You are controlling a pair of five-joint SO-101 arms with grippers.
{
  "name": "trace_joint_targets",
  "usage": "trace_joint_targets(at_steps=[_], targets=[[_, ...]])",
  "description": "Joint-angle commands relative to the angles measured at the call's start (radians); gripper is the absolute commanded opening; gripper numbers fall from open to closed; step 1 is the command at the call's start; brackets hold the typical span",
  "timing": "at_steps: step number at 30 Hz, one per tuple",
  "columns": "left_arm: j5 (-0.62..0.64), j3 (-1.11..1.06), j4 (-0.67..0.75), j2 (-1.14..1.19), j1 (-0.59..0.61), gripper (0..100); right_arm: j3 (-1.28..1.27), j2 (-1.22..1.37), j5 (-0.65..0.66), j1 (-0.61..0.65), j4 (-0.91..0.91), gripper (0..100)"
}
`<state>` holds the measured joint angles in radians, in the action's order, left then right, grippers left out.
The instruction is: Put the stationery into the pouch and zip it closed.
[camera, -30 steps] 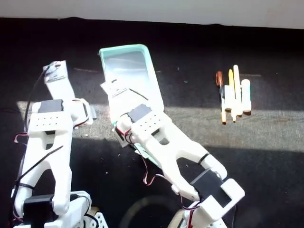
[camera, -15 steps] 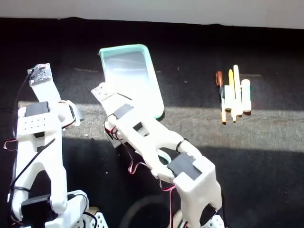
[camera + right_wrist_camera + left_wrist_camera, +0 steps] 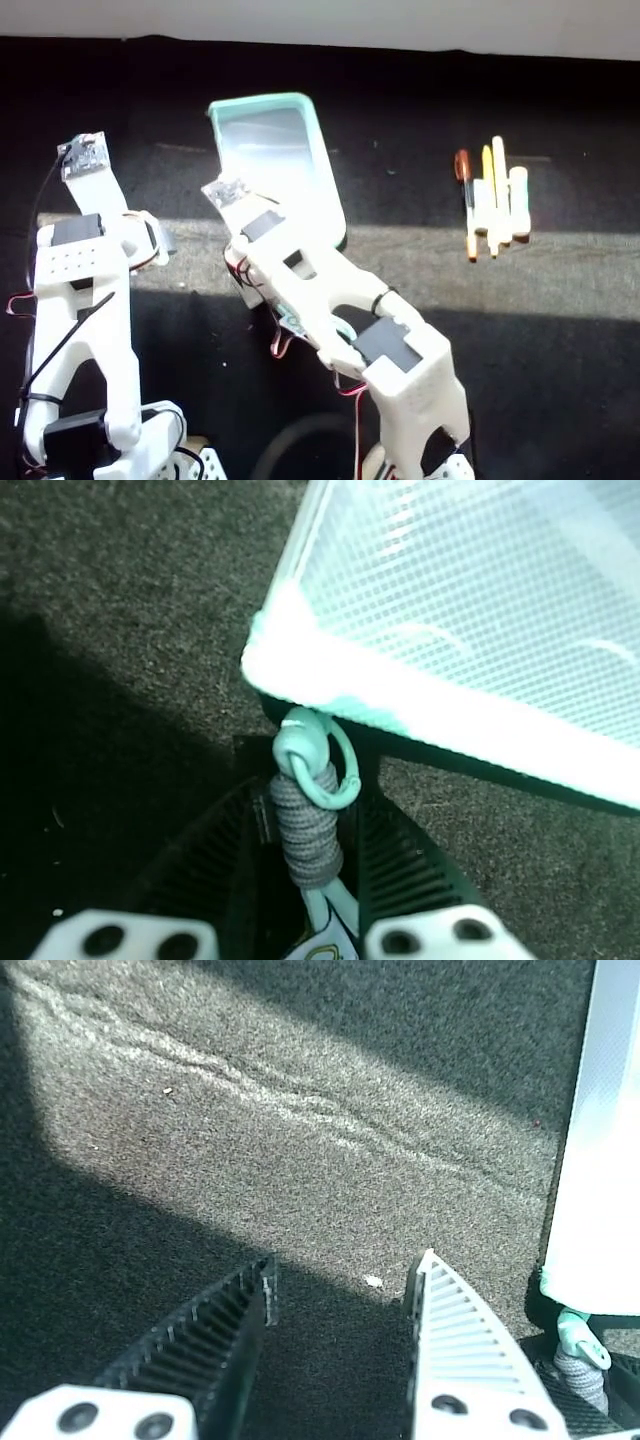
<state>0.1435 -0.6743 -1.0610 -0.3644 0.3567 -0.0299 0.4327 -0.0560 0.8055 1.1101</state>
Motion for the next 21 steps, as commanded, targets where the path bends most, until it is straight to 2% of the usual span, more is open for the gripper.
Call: trace_joint_targets(at_steps=[1, 3, 7, 10, 13, 16, 21], targets=[[-0.008, 0.005, 0.018, -0.004, 0.008, 23, 0.024, -0.005, -0.006, -0.002, 0.016, 0.5], [-0.008, 0.005, 0.014, -0.004, 0.002, 23, 0.024, -0.033, -0.002, -0.018, 0.051, 0.5], [-0.008, 0.005, 0.014, -0.004, -0.045, 23, -0.005, -0.151, 0.092, -0.104, 0.143, 0.5], [-0.003, -0.013, 0.014, -0.004, -0.156, 23, -0.081, -0.220, 0.130, -0.183, 0.090, 0.5], [-0.003, -0.087, 0.025, -0.004, -0.317, 23, -0.156, -0.240, 0.141, -0.213, -0.021, 0.5], [-0.003, -0.191, 0.127, -0.008, -0.427, 23, -0.214, -0.240, 0.141, -0.213, -0.084, 0.5], [0.006, -0.300, 0.344, -0.012, -0.473, 23, -0.280, -0.240, 0.141, -0.236, -0.117, 0.5]])
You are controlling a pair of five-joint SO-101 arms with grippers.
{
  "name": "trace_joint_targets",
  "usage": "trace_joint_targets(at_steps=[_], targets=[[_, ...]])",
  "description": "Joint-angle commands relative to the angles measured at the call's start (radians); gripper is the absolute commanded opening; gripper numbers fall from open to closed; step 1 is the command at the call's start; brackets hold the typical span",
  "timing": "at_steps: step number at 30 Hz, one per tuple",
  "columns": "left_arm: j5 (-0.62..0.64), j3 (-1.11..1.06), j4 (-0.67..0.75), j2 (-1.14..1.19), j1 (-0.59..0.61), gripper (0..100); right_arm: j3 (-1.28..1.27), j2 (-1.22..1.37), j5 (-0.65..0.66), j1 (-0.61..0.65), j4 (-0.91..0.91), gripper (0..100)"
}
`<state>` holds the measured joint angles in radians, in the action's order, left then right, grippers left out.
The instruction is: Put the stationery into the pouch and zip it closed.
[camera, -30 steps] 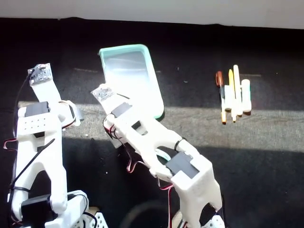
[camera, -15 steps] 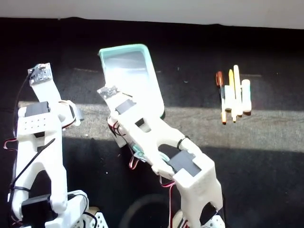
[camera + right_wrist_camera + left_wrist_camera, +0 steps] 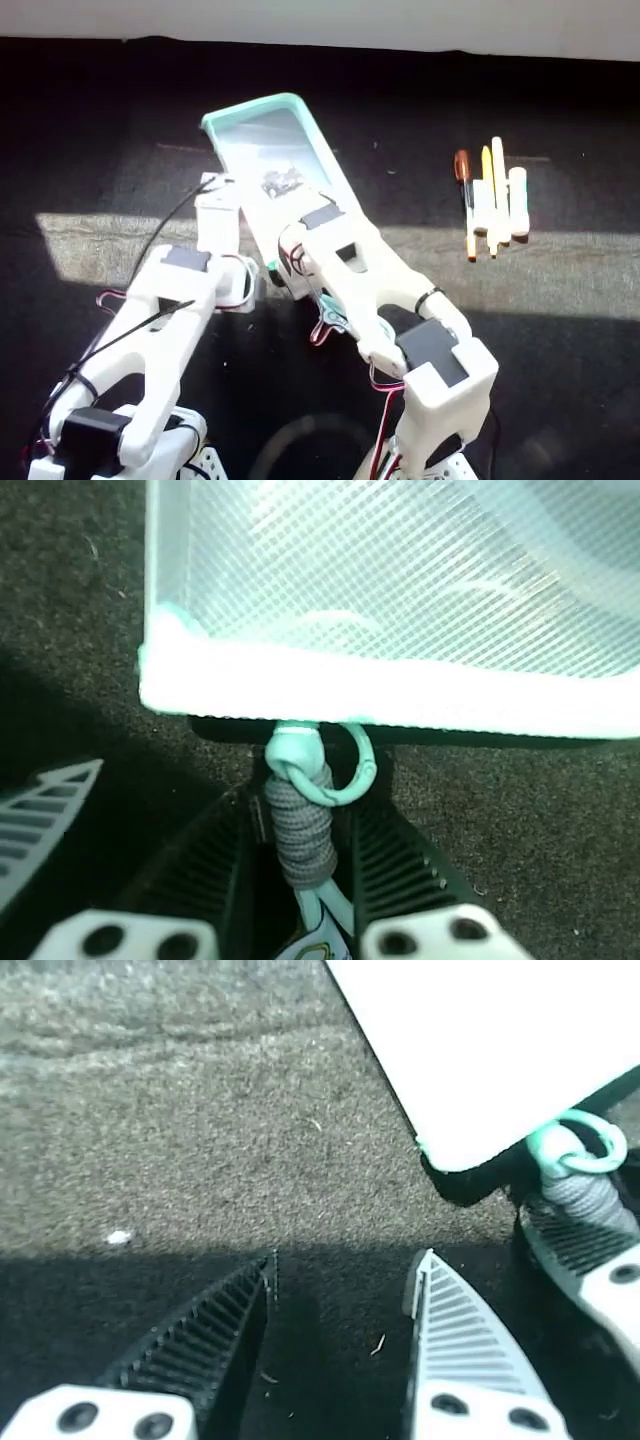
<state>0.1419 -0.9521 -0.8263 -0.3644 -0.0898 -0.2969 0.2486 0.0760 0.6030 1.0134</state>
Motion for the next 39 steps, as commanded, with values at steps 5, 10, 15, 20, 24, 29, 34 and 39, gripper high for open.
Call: trace_joint_targets(at_steps=[5, 10, 15, 20, 24, 29, 34, 39], targets=[[0.109, -0.031, 0.224, -0.004, -0.027, 23, -0.031, -0.056, 0.009, -0.065, -0.041, 0.5], [0.164, -0.031, 0.270, -0.004, -0.044, 23, -0.028, -0.056, 0.009, -0.073, -0.041, 0.5], [0.166, -0.038, 0.270, -0.004, -0.087, 23, -0.025, -0.056, 0.009, -0.073, -0.041, 0.5], [0.166, -0.050, 0.258, -0.012, -0.122, 23, -0.025, -0.056, 0.009, -0.073, -0.041, 0.5], [0.169, -0.061, 0.247, -0.013, -0.130, 23, -0.025, -0.056, 0.009, -0.073, -0.041, 0.5], [0.170, -0.056, 0.242, -0.013, -0.130, 23, -0.025, -0.056, 0.009, -0.073, -0.041, 0.5], [0.170, -0.054, 0.249, -0.013, -0.142, 23, -0.028, -0.056, 0.009, -0.073, -0.041, 0.5], [0.169, -0.059, 0.368, -0.004, -0.134, 23, -0.031, -0.056, 0.011, -0.073, -0.039, 0.5]])
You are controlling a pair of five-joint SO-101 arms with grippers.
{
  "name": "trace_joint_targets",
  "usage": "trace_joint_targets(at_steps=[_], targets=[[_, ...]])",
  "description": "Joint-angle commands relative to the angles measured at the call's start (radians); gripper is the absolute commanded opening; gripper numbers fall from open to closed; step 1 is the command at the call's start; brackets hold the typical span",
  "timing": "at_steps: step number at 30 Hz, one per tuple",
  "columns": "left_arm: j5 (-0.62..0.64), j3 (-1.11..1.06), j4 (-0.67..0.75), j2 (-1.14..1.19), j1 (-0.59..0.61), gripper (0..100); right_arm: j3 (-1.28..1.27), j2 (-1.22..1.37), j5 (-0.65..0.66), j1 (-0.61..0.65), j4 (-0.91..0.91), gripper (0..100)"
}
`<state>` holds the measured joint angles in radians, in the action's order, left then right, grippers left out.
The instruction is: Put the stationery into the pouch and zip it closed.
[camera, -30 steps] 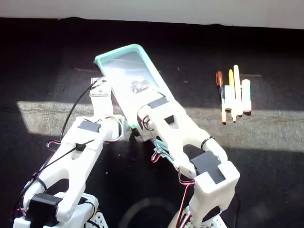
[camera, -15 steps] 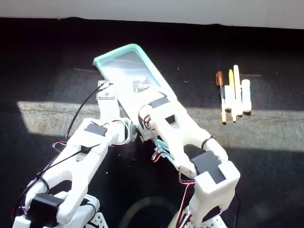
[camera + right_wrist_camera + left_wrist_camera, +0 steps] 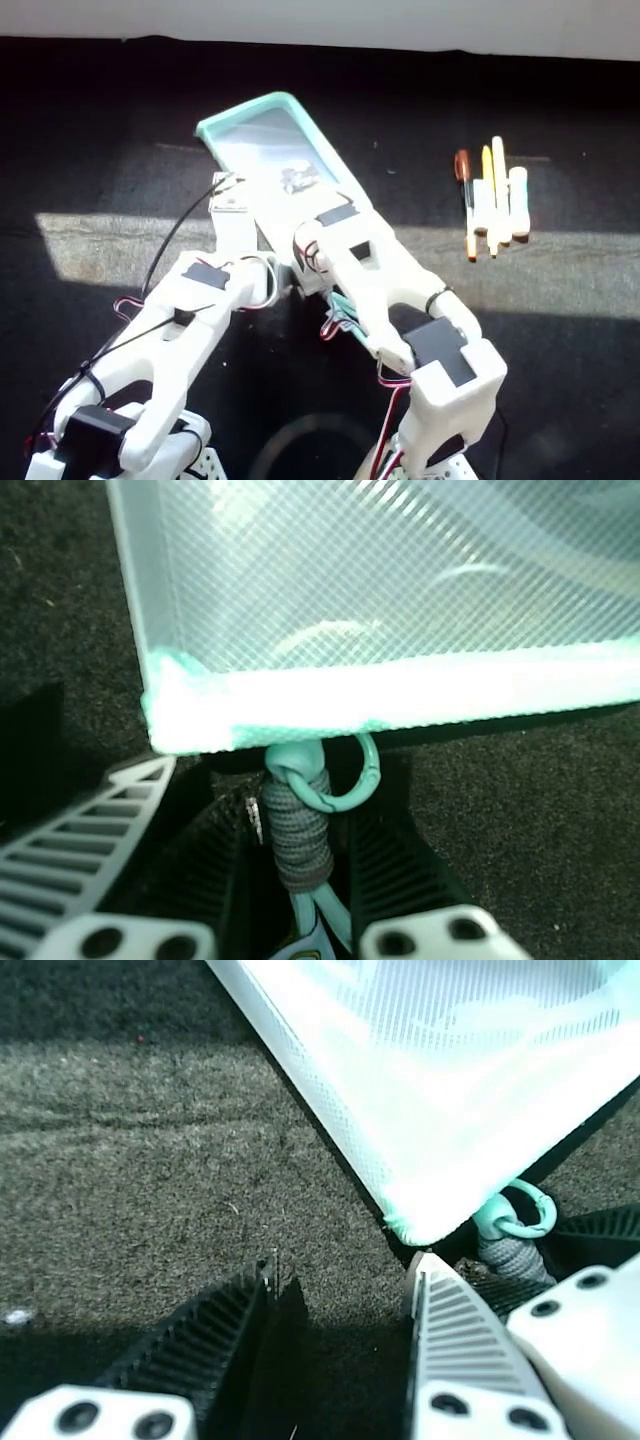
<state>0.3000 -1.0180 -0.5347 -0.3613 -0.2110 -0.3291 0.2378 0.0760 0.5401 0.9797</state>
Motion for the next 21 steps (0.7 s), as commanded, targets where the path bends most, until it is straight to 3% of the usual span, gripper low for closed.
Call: trace_joint_targets(at_steps=[1, 12, 21], targets=[[0.011, 0.007, 0.098, -0.007, -0.005, 23, -0.001, -0.045, 0.011, -0.010, -0.004, 0.5], [0.005, -0.008, 0.169, 0.033, 0.058, 23, 0.004, -0.051, 0.011, -0.008, 0.001, 0.5], [0.005, -0.008, 0.250, 0.117, 0.185, 23, 0.018, -0.070, 0.009, -0.008, 0.042, 0.5]])
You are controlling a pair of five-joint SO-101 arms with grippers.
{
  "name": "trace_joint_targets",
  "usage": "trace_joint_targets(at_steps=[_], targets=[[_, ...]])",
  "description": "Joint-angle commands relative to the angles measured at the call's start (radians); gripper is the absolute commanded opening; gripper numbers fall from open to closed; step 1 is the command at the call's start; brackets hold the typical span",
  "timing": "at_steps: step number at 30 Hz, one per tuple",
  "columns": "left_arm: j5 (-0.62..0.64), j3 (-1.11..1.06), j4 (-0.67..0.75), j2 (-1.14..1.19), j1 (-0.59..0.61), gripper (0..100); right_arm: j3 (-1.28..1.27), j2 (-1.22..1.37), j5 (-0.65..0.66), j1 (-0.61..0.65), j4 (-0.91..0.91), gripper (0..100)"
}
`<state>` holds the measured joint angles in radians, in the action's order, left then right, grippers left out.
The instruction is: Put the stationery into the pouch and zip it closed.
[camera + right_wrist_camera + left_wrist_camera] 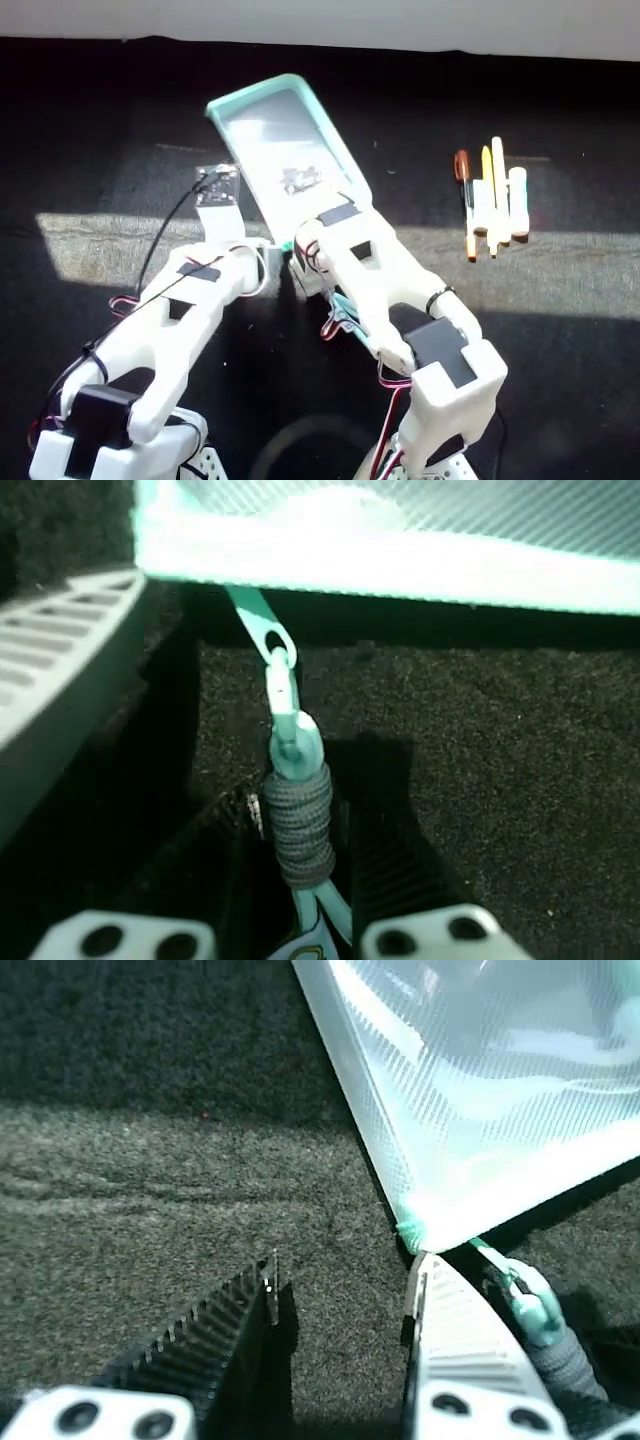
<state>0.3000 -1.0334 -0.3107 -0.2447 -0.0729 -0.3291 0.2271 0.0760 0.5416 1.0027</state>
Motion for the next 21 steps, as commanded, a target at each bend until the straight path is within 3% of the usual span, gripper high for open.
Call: trace_joint_targets(at_steps=[1, 8, 21], targets=[[0.005, 0.012, 0.031, 0.001, 0.051, 22, 0.019, -0.071, 0.009, -0.012, 0.019, 0.5], [0.008, 0.081, 0.029, 0.001, 0.054, 3, 0.022, -0.185, 0.009, -0.007, 0.019, 0.5], [0.014, 0.082, -0.110, -0.001, -0.041, 17, 0.025, -0.102, 0.011, -0.013, 0.013, 0.5]])
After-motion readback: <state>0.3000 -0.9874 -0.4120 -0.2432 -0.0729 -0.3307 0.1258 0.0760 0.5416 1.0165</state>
